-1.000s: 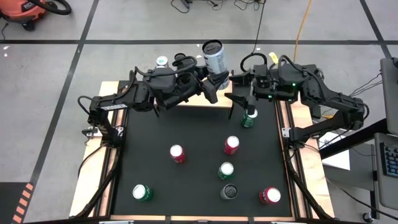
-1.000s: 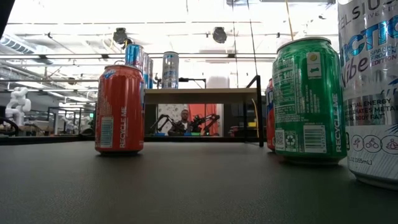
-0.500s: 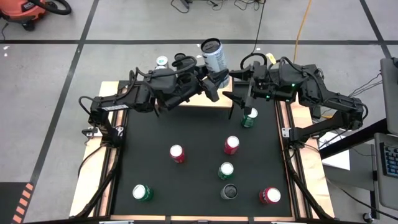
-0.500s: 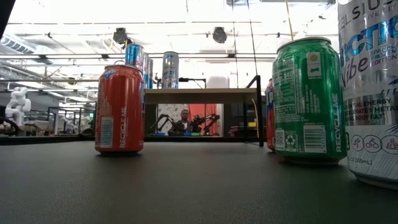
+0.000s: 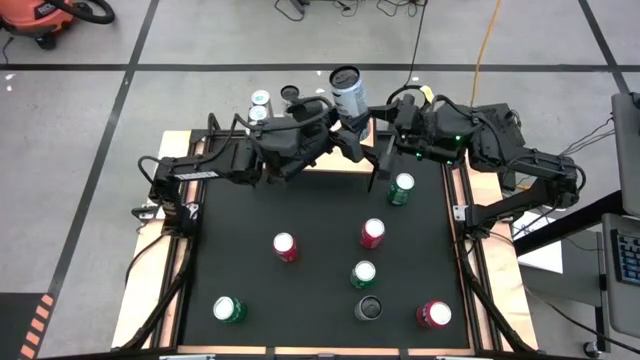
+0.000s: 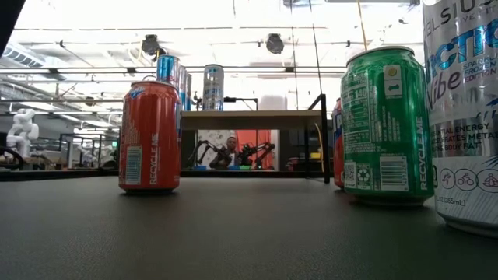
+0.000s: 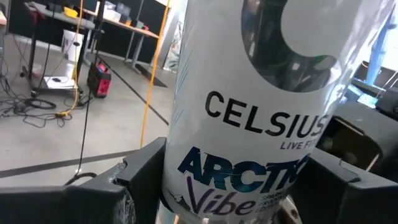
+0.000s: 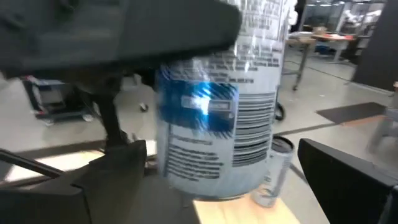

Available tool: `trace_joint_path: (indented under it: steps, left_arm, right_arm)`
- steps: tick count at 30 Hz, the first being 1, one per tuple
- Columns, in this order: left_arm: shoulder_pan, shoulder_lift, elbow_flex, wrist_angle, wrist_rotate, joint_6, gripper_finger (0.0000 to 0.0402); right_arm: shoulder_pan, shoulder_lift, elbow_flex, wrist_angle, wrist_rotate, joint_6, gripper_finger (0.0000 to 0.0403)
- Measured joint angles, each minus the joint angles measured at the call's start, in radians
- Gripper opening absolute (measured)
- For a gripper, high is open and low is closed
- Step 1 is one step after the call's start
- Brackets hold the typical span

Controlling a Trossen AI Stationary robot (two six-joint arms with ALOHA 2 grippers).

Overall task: Place canned beverage on shelf
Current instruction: Put the top white-blue soda can on the shelf

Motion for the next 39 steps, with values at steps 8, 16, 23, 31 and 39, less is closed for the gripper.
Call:
trace_joint_path:
  steps: [8,16,23,31,39]
  left_arm:
    - [0.0,0.011,0.0,-0.001,0.008,-0.026,0.0272]
    - [0.0,0.011,0.0,-0.02,0.027,-0.027,0.0272]
    - [0.0,0.011,0.0,-0.028,0.029,-0.027,0.0272]
    - [0.0,0.011,0.0,-0.044,0.053,-0.027,0.0272]
    - [0.0,0.01,0.0,-0.045,0.052,-0.024,0.0272]
  right_arm:
    - [0.0,-0.001,0.0,0.0,0.003,-0.091,0.0391]
    - [0.0,0.0,0.0,-0.001,-0.048,-0.071,0.0356]
    - [0.0,0.0,0.0,0.005,-0.049,-0.072,0.0316]
    - [0.0,0.0,0.0,0.005,-0.05,-0.088,0.0303]
    - [0.0,0.0,0.0,0.005,-0.051,-0.088,0.0256]
